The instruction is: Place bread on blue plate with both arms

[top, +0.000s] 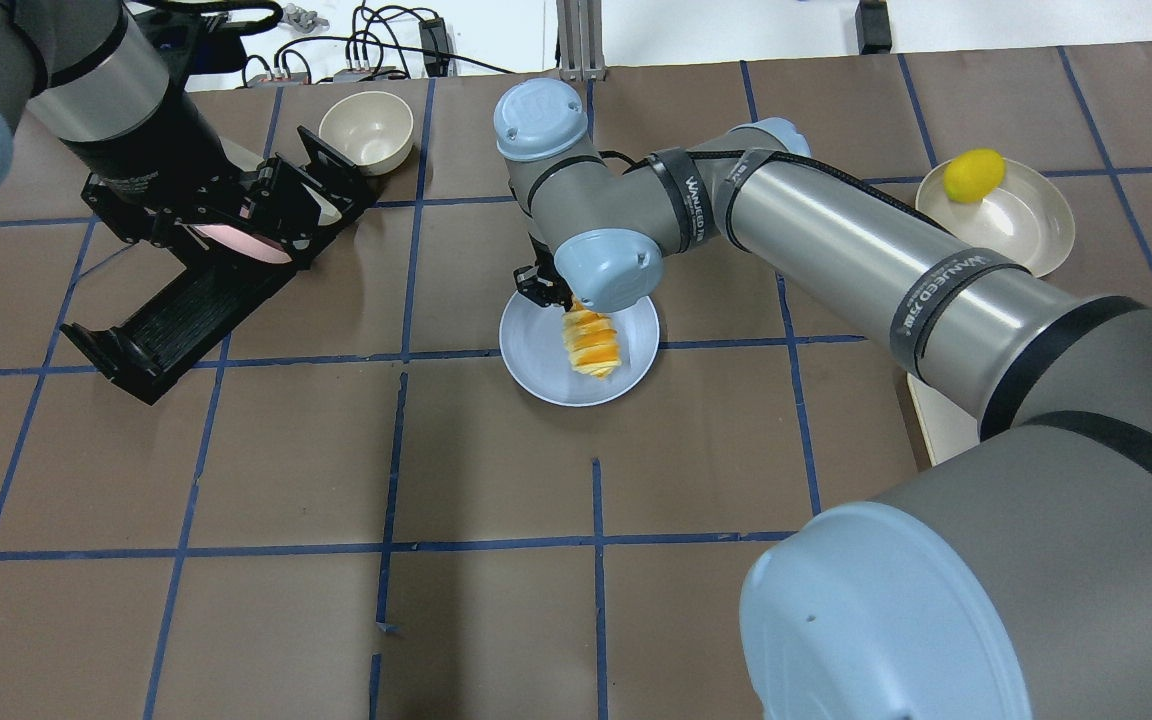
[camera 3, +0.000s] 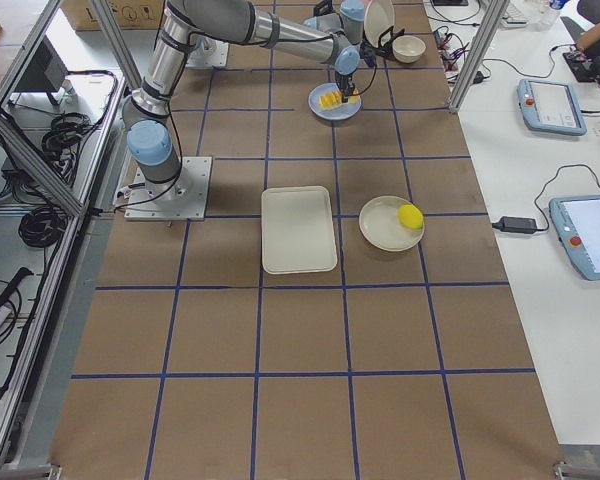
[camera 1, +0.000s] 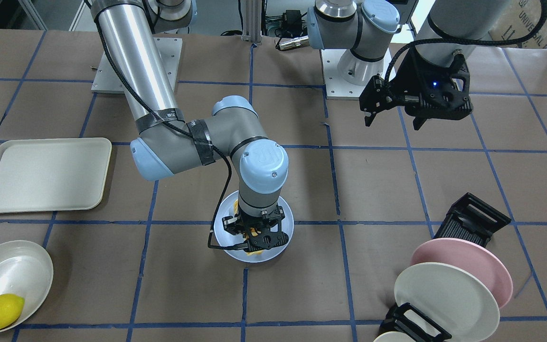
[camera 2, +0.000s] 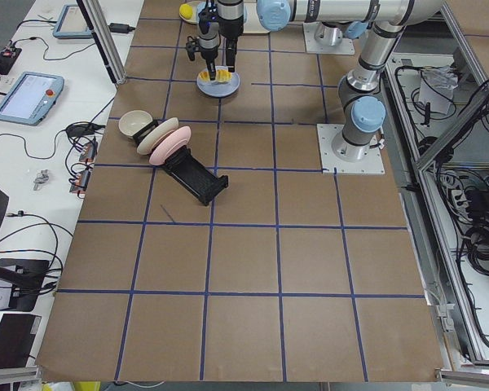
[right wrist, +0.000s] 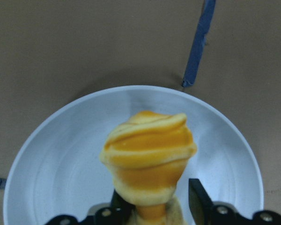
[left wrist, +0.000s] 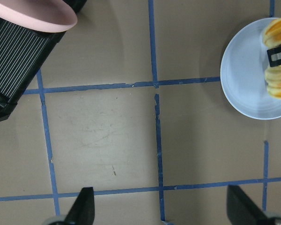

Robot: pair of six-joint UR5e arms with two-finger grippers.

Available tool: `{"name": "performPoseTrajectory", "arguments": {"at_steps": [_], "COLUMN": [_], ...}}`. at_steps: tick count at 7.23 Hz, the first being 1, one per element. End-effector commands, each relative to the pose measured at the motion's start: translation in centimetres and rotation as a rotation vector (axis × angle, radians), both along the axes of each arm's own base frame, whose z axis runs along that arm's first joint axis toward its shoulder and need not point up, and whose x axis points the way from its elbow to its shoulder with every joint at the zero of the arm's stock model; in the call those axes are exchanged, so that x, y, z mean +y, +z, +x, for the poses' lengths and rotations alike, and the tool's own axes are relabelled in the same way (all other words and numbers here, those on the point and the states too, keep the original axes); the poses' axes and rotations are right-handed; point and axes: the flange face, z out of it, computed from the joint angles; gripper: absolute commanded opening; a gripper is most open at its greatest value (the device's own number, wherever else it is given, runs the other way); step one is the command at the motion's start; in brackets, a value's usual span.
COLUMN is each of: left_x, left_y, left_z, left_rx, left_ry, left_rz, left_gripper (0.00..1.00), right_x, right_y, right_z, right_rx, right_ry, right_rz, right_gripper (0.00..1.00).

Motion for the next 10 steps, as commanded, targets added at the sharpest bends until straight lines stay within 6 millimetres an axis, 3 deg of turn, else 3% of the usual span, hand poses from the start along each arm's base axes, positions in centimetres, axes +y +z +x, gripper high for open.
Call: {"name": "performPoseTrajectory", "arguments": {"at_steps": [1,2,3,5,6,7,8,9,10], "left_x": [-0.3,-0.3,-0.2,0.0,0.0,0.0,0.0,0.0,0.0], "left_y": [0.1,0.1,0.1,-0.1,-0.2,-0.2,-0.2,-0.2,-0.3], "left_z": [0.0,0.0,0.1,0.1,0.1,0.0,0.1,0.0,0.0], "left_rx": [-0.002,-0.004,-0.006,-0.008,-0.005,-0.002,0.000,0.000,0.000], "left_ry": [0.002,0.002,0.005,0.003,0.005,0.004,0.005,0.004,0.004], "left_rz": [0.000,0.003,0.008,0.031,0.032,0.032,0.033,0.033,0.035], "left_gripper": [1.00,1.00,1.00,1.00,1.00,1.00,1.00,1.00,1.00], "right_x": [0.3,0.5,0.7,1.3,0.8,-1.2,-1.8,-0.9,0.7], "right_y": [0.1,0.6,2.6,12.5,16.5,17.7,20.4,24.1,25.8], "right_z": [0.2,0.1,-0.3,-3.2,-5.7,-10.2,-12.1,-14.9,-19.1], "right_rx": [0.001,0.005,0.004,-0.025,-0.053,-0.051,-0.047,-0.030,-0.025], "right_ry": [0.004,0.004,0.000,-0.046,-0.085,-0.146,-0.186,-0.224,-0.276], "right_rz": [0.004,0.013,0.024,-0.038,-0.070,-0.093,-0.172,-0.269,-0.196], "right_gripper": [1.00,1.00,1.00,1.00,1.00,1.00,1.00,1.00,1.00]}}
